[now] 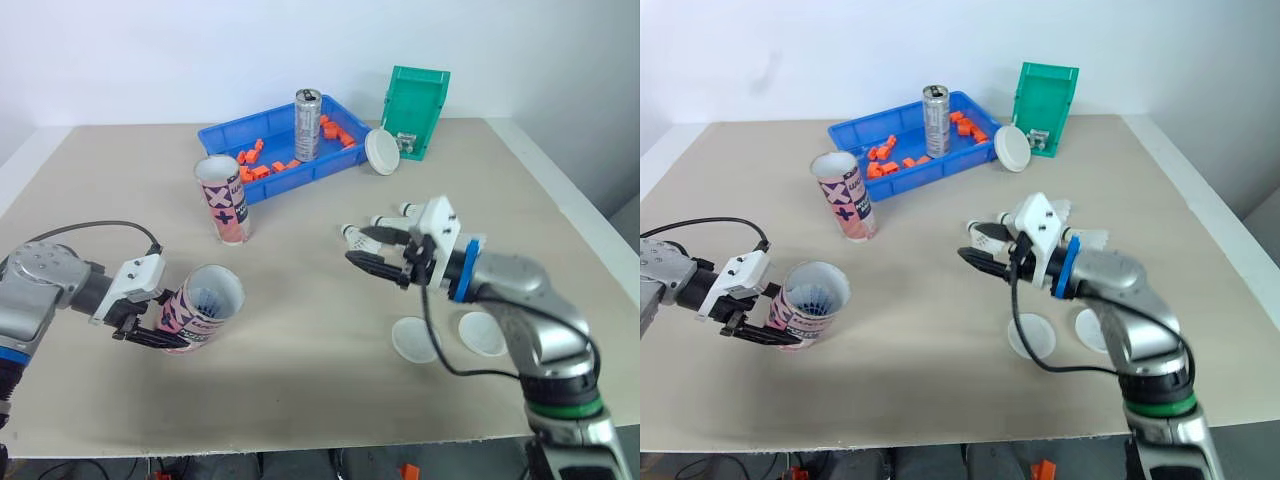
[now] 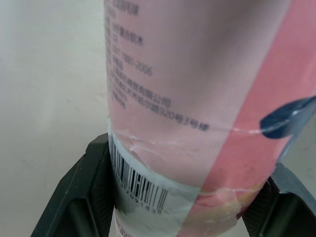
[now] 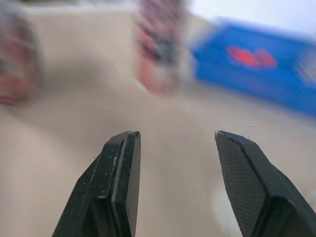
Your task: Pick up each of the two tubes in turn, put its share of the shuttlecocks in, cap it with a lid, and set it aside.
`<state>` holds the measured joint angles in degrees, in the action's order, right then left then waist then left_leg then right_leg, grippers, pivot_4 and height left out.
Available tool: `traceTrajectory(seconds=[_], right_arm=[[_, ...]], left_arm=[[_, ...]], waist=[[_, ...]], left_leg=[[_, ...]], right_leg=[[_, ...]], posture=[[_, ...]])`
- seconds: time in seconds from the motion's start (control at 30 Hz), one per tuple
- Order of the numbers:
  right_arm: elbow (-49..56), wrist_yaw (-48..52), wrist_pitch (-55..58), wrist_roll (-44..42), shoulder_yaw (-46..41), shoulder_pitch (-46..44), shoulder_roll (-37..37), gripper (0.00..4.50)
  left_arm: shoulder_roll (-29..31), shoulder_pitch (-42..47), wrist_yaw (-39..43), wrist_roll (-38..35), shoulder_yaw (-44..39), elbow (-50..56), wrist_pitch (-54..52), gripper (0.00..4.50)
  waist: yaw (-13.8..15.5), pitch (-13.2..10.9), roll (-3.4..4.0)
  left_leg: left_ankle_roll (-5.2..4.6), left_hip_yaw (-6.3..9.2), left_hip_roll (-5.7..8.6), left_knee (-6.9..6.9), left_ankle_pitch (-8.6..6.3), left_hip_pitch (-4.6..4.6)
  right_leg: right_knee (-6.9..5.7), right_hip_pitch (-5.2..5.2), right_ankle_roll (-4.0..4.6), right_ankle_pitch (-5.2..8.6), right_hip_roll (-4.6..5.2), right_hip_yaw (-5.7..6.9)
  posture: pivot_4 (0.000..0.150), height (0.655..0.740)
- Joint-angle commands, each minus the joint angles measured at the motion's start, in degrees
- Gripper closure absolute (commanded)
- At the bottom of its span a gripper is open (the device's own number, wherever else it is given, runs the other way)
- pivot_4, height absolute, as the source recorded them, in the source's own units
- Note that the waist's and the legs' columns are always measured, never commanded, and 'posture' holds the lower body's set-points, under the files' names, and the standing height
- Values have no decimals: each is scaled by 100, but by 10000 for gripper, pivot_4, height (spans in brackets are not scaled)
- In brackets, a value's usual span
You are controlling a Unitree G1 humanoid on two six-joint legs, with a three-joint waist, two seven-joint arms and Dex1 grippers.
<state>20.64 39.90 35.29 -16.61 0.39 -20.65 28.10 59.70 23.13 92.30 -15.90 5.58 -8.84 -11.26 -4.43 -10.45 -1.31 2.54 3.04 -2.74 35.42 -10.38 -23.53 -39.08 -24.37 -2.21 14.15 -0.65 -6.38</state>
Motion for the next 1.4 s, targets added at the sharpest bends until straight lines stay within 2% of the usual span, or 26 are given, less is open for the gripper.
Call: traceTrajectory(seconds=[0.03,0.23,0.4,0.73,0.8,0.87,0.9,0.97,1.1,1.2,1.3,1.4], right_arm=[[220,-835,129,412,177,-13,-281,18634],[-306,-1248,-50,911,696,-128,-564,18634],[-933,-1556,202,1112,761,-429,-733,18634],[-1966,-1786,-204,1407,867,-994,-1124,18634],[-2183,-1854,-341,1453,829,-1128,-1205,23932],[-2219,-1836,-438,1470,846,-1175,-1242,31911],[-2202,-1798,-469,1463,859,-1175,-1254,34300],[-2121,-1717,-526,1480,897,-1150,-1237,44507],[-1794,-1560,-590,1381,837,-1161,-1193,44507],[-1325,-1015,-738,997,787,-1383,-1142,44507],[-803,218,-1506,702,977,-1798,-659,44507],[-759,1295,-2124,495,1093,-2152,-121,44507]], left_arm=[[-16,-136,-28,60,81,110,-92,17520],[-55,-45,-68,66,102,218,-200,17520],[-104,108,-95,50,120,299,-355,17520],[-73,119,-110,6,55,470,-551,17520],[-61,96,-114,2,33,483,-557,17520],[-55,75,-116,5,20,476,-545,17520],[-54,67,-117,6,14,467,-535,17520],[-51,49,-122,3,0,461,-526,17520],[-51,8,-129,1,-16,445,-501,17520],[-72,19,-134,8,-9,403,-489,17520],[-99,46,-111,42,31,323,-423,17520],[-129,87,-101,58,59,273,-393,17520]], waist=[[-7,-1,0],[-11,1,-6],[-2,1,-7],[5,-1,-9],[5,-1,-9],[5,-2,-10],[5,-2,-10],[5,-2,-10],[5,-2,-10],[2,-4,-7],[2,-12,2],[5,-9,-2]], left_leg=[[0,-4,0,3,0,1],[1,-22,2,11,1,1],[3,-24,2,5,-1,-3],[3,-21,4,6,-1,-10],[3,-22,5,6,-1,-10],[3,-21,5,6,-1,-11],[3,-20,5,6,-1,-12],[3,-20,5,5,-1,-13],[3,-20,5,5,-1,-14],[3,-19,5,5,-1,-14],[3,-20,5,7,-1,-15],[3,-18,5,6,-1,-15]], right_leg=[[0,0,-1,-2,1,-3],[5,3,-5,-6,5,-17],[6,0,-10,2,4,-19],[8,-1,-11,2,4,-19],[9,-1,-11,2,5,-19],[9,-1,-12,2,4,-19],[9,-1,-12,2,4,-19],[9,-2,-13,4,4,-19],[9,-2,-14,4,4,-19],[9,-2,-14,4,3,-19],[9,-3,-17,2,4,-19],[11,-2,-17,3,4,-17]], posture=[[1500,7400],[1500,7400],[1500,7400],[1500,7400],[1500,7400],[1500,7400],[1500,7400],[1500,7400],[1500,7400],[1500,7400],[1500,7400],[1500,7400]])
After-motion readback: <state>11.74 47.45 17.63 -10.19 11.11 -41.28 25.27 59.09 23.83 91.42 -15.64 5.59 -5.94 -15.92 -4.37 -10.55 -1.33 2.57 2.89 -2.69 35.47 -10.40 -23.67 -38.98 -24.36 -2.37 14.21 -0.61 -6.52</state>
